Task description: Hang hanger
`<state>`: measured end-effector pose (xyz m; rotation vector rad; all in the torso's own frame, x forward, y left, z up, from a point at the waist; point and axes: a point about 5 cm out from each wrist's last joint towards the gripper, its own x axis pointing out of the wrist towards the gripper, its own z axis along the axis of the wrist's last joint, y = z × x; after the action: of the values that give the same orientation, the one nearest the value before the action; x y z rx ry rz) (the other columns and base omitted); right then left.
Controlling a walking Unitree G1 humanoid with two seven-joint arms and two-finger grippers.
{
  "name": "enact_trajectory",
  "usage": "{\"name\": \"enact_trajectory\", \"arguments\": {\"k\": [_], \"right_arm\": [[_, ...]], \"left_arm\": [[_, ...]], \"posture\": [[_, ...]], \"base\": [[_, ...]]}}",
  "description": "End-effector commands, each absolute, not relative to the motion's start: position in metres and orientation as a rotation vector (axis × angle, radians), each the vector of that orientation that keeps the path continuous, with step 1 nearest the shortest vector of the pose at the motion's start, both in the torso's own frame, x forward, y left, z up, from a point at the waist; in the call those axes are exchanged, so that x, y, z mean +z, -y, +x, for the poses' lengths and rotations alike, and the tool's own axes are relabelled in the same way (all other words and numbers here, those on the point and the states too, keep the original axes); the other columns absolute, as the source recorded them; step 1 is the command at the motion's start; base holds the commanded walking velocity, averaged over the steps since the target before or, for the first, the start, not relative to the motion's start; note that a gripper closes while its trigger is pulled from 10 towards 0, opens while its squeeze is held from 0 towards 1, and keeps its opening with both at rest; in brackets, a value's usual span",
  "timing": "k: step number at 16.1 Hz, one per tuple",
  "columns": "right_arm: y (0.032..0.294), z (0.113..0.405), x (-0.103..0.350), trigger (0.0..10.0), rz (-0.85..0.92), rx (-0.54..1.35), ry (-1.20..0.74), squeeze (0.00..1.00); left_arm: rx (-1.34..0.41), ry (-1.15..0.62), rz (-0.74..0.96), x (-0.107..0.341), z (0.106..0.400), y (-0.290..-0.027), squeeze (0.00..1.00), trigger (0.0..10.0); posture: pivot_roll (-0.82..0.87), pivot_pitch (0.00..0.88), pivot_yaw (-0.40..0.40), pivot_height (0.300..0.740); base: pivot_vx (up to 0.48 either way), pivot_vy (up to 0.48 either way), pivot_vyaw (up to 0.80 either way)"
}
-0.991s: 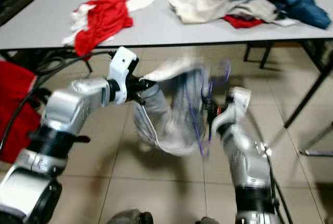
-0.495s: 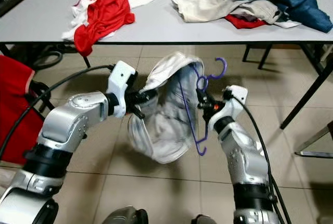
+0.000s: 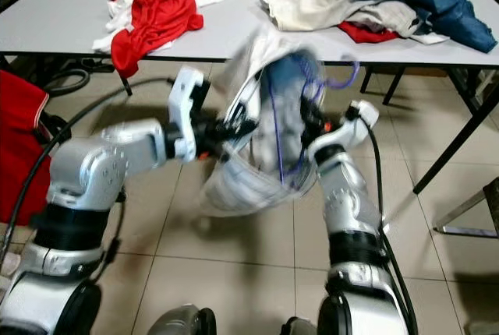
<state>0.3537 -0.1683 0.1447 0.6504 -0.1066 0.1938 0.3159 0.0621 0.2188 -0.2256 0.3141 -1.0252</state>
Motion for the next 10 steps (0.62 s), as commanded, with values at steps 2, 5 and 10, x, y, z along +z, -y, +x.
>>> {"name": "enact_trajectory", "arguments": {"k": [2,5,10], "right_arm": [[0.173,0.362,0.168,10.0,0.577,0.144,0.267,0.0],[0.171,0.363,0.163,10.0,0.438,0.097,0.336,0.0],[0.175,0.332,0.104,10.0,0.181,0.101,0.223,0.0]], "left_arm": [[-1.09,-0.276,-0.285,0.242,0.313,-0.054,0.0,10.0],[-1.15,-0.203,-0.436,0.283,0.316,-0.044,0.0,10.0],[-1.055,-0.115,-0.661,0.328,0.342,-0.063,0.0,10.0]], "posture": [[0.1,0.073,0.045,0.74],[0.13,0.069,0.041,0.74],[0.14,0.05,0.049,0.74]], "base": [[0.0,0.0,0.0],[0.0,0.0,0.0],[0.0,0.0,0.0]]}}
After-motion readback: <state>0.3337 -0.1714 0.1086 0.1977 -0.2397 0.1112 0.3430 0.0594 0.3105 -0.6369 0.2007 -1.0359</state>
